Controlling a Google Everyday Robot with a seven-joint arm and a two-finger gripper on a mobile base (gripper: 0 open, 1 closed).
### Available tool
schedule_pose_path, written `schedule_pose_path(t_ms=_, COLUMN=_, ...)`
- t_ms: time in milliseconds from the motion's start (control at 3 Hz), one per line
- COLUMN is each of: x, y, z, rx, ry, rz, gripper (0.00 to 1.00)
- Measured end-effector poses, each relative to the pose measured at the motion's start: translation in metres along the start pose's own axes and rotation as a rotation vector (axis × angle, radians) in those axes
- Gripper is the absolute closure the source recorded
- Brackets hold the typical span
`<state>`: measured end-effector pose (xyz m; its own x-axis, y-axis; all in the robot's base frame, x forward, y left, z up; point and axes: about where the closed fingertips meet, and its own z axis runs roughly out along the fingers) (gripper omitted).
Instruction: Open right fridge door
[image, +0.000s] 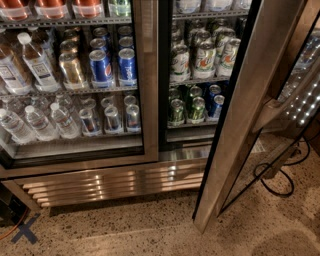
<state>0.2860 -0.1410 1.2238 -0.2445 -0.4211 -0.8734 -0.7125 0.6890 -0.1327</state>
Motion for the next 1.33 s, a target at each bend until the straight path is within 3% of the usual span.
schedule_pose_path(t_ms=1000, x=-0.003, y=0.001, z=-0.004, rx=0.005, ry=-0.004, rz=-0.005, gripper=0.00)
schedule_pose_path(t_ms=1333, x=0.001, y=-0.009, z=-0.062, rx=0.113, ry=0.002, rz=-0.013, gripper=0.00)
